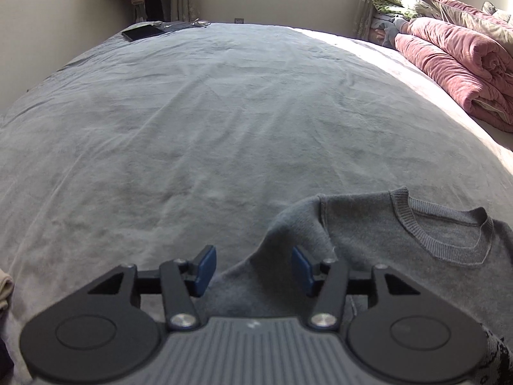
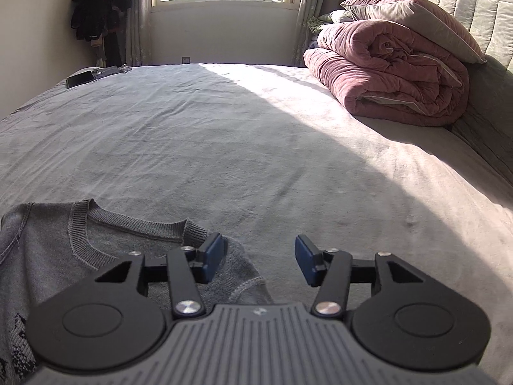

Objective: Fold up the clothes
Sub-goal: 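Open the right tool off the sweater while the left tool grips its hem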

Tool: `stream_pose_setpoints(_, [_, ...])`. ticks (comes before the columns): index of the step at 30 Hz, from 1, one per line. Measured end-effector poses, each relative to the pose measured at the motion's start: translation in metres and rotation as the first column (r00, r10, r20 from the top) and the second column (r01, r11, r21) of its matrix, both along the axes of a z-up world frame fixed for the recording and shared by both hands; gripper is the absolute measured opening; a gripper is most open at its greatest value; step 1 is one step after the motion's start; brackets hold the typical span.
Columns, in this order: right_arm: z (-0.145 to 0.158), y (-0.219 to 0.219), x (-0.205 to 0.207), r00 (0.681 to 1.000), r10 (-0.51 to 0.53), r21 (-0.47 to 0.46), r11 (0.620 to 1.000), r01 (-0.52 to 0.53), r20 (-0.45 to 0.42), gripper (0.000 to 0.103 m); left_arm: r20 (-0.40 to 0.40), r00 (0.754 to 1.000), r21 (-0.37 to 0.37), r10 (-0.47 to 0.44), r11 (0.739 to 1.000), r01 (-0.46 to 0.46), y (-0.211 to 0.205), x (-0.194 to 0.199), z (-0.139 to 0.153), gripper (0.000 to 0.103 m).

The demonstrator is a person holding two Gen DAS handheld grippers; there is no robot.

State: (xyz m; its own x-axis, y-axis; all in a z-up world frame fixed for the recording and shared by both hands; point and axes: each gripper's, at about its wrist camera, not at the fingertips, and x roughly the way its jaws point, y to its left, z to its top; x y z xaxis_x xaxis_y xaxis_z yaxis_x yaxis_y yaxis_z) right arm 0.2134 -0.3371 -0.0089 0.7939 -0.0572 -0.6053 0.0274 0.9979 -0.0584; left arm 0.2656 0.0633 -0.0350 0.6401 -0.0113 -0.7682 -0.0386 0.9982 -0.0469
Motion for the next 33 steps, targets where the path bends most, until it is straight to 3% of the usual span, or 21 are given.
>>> stream_pose_setpoints(5, [0.003,-0.036,-0.024,0.999,-0.039,-0.033,0.999,0.038,-0.025,0.054,-0.101,0.994,-0.075,0.041,0.996,-0.049,0.029,-0.013,-0.015,0.057])
stream_pose_setpoints(9, [-0.002,-0.062,-0.041,0.996,-0.067,-0.003,0.998,0.067,-0.065,0.054,-0.092,0.995,-0.149,0.046,0.987,-0.06,0.043,-0.029,-0.019,0.057])
stream_pose_setpoints(15, [-0.02,-0.08,-0.048,0.983,-0.089,0.122,0.986,0.109,-0.158,0.054,-0.08,0.995,-0.143,0.057,0.987,-0.068,0.035,-0.039,-0.023,0.053])
stream_pose_setpoints(18, [-0.03,-0.078,-0.047,0.978,-0.084,0.157,0.981,0.115,-0.19,0.054,-0.05,0.998,-0.042,0.036,0.998,-0.038,0.017,-0.046,-0.026,0.046])
stream_pose_setpoints(20, [-0.036,-0.071,-0.048,0.976,-0.064,0.166,0.981,0.1,-0.206,0.054,-0.024,1.0,0.013,0.013,1.0,-0.013,0.005,-0.052,-0.029,0.033])
stream_pose_setpoints(22, [-0.04,-0.063,-0.048,0.975,-0.044,0.165,0.983,0.081,-0.219,0.054,-0.003,1.0,0.039,0.026,0.999,-0.026,0.007,-0.049,-0.025,0.006])
stream_pose_setpoints(24, [-0.043,-0.054,-0.047,0.973,-0.023,0.152,0.987,0.059,-0.229,0.045,0.02,0.999,0.065,0.042,0.997,-0.043,0.01,-0.046,-0.022,0.004])
stream_pose_setpoints(25, [-0.044,-0.049,-0.046,0.972,-0.013,0.145,0.988,0.048,-0.235,0.03,0.031,0.998,0.077,0.049,0.996,-0.051,0.012,-0.045,-0.02,0.004])
stream_pose_setpoints(26, [-0.046,-0.045,-0.045,0.971,-0.002,0.138,0.99,0.037,-0.24,0.023,0.042,0.998,0.09,0.056,0.994,-0.06,0.014,-0.043,-0.018,0.004])
stream_pose_setpoints(29, [-0.043,-0.035,-0.043,0.972,0.015,0.104,0.995,0.01,-0.235,0.016,0.077,0.994,0.126,0.077,0.988,-0.086,0.018,-0.039,-0.013,0.003])
stream_pose_setpoints(33, [-0.022,-0.05,-0.047,0.988,-0.042,-0.009,0.999,0.041,-0.148,0.015,0.124,0.987,0.173,0.102,0.977,-0.123,0.025,-0.033,-0.005,0.003])
